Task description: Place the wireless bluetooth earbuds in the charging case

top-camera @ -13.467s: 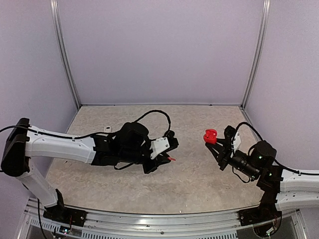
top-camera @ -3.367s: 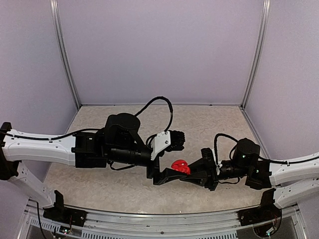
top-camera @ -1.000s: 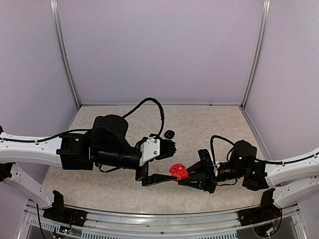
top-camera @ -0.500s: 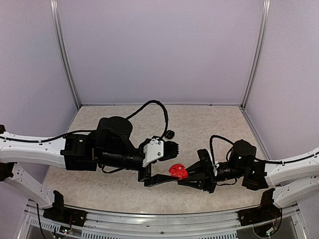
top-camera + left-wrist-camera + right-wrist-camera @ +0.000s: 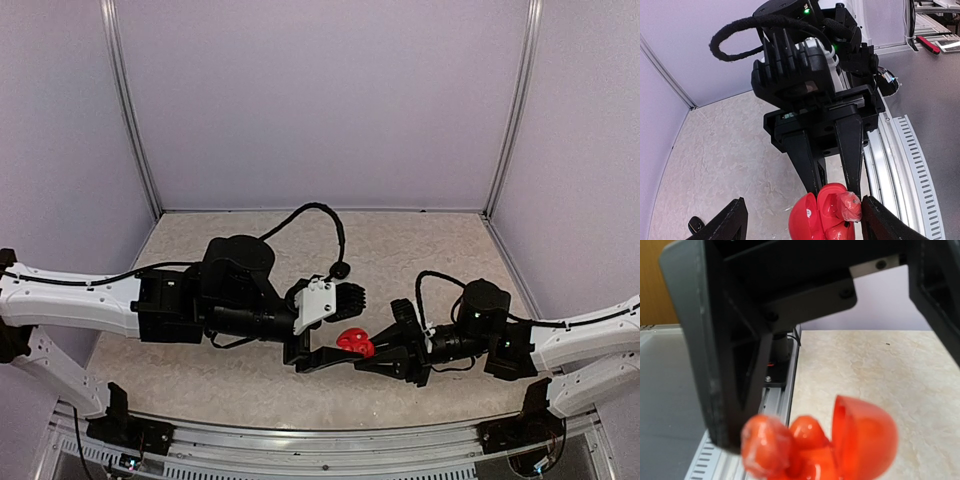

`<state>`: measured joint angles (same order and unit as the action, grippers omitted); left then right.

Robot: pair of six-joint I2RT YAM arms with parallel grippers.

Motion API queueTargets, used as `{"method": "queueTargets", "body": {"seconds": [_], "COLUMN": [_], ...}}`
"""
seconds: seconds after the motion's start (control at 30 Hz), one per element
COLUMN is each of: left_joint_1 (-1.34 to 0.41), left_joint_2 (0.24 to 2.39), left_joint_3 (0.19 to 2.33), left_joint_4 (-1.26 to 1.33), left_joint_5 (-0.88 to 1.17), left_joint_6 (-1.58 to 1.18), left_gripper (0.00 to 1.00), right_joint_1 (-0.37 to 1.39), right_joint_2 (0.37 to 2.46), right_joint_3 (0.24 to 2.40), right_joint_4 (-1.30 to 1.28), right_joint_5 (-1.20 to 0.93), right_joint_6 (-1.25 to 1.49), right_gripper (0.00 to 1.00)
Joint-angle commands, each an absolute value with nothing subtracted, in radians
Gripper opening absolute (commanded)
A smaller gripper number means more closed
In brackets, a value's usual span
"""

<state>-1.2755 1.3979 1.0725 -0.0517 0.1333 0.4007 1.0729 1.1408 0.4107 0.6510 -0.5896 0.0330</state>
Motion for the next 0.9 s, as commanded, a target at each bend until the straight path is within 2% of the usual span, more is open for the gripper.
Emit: {"method": "queueTargets", "body": {"seconds": [0.0, 0.87], "left_joint_1": [-1.247, -1.193], "left_joint_2": [1.417, 1.447], "left_joint_3": [1.100, 1.093], "left_joint_4": [-0.036, -0.014], "left_joint_5": [0.104, 0.123], "left_joint_6": [0.393, 0.327], "left_gripper": [0.77, 0.74], "right_joint_1": [1.089, 1.095], "right_joint_2": [1.137, 1.116], "right_joint_3": [0.442, 0.440], "right_joint_4": [0.673, 0.669], "right_joint_5": [-0.627, -0.569], "right_joint_6": [0.014, 0.010], "right_gripper": [0.00, 0.00]}}
